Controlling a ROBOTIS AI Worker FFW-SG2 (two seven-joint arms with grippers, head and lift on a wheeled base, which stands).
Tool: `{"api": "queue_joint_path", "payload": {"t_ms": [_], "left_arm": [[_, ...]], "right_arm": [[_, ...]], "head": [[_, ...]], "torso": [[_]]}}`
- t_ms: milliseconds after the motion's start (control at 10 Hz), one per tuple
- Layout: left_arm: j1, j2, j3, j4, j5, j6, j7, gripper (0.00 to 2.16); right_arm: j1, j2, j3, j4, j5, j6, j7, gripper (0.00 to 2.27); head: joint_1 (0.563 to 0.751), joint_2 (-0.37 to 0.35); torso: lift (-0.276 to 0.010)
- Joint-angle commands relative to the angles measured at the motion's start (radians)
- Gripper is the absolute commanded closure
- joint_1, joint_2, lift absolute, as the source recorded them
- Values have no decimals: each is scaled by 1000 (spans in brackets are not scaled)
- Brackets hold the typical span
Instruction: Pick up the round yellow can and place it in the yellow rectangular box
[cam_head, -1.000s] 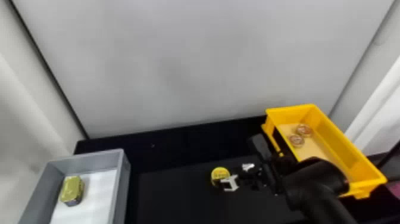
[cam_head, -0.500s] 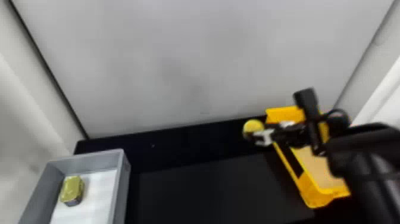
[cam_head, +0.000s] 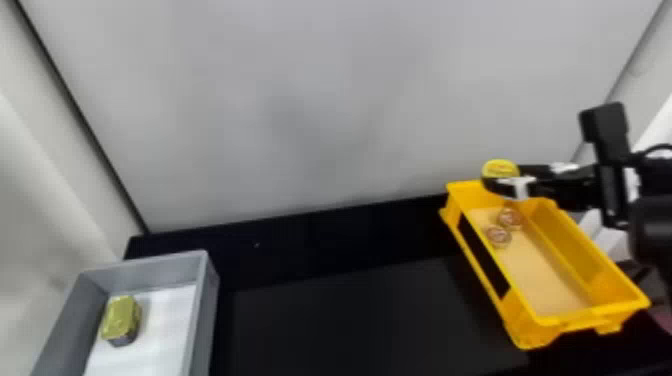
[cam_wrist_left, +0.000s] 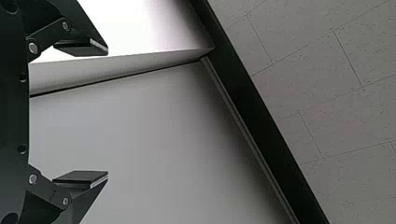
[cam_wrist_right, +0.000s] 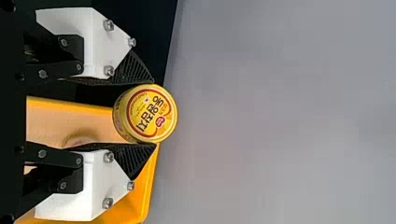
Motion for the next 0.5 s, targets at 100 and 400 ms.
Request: {"api": "queue_joint_path", "payload": {"t_ms": [100,400], "left_arm": [[0,1,5,-4,-2,2,-3,314],[-17,0,-4,-3,-4,-6,-8,314]], "right_arm": [[14,-52,-122,57,0,-31,-17,697],[-18,-97,-198,267,-60,-137,-22,697]], "head": [[740,18],[740,18]], "torso": [[0],[0]]}}
